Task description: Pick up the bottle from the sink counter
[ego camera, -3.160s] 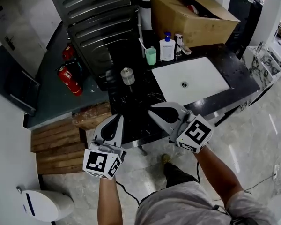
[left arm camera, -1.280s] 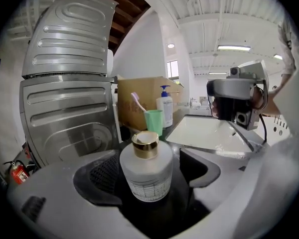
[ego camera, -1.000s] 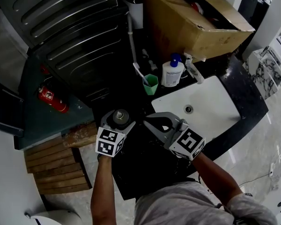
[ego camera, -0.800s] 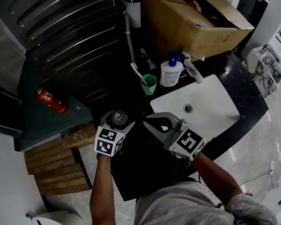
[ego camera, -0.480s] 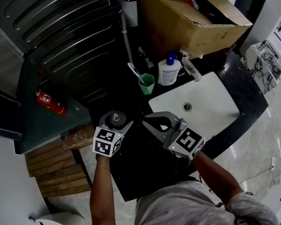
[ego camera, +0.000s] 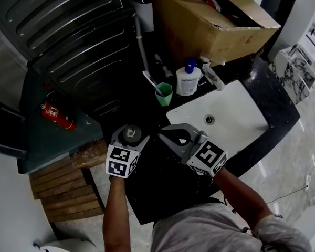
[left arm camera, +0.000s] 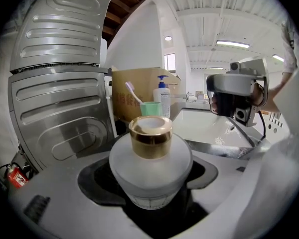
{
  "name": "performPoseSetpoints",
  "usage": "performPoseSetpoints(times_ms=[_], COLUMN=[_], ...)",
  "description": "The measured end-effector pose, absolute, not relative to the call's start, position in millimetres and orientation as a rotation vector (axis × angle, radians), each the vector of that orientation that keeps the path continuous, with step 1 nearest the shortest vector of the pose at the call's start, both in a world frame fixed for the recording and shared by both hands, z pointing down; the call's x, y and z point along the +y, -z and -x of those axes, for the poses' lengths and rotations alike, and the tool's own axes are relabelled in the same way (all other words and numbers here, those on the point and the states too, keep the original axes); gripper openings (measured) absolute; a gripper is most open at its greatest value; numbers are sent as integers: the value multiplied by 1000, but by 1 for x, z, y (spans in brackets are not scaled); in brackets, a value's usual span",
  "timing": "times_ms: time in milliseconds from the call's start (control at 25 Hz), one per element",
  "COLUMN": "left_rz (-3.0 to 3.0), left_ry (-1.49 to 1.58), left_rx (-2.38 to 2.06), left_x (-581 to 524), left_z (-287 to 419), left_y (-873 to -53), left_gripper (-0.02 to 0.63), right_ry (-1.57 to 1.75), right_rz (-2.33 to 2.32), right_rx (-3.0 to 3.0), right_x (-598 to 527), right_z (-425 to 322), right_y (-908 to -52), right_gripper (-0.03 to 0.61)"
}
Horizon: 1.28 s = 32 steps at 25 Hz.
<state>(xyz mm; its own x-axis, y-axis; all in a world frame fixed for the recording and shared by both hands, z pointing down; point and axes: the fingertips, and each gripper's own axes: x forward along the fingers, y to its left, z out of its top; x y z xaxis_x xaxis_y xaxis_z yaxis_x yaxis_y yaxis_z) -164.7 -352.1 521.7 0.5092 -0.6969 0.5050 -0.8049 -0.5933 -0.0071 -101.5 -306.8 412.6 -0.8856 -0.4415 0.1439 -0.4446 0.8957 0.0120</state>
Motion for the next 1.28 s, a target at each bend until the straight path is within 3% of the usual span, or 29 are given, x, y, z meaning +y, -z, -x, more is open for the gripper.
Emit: performPoseSetpoints(times_ms=[1280], left_rz=[-2596], left_ry=[-394], left_rx=[-1539], left_x=[-245], left_z=[140], left_y=[-393], left_gripper=[330], right_ry=[104], right_rz=[-662], right_rx=[-3046], right_x=[-237], right_z=[81], right_y=[-353], right_gripper=[1])
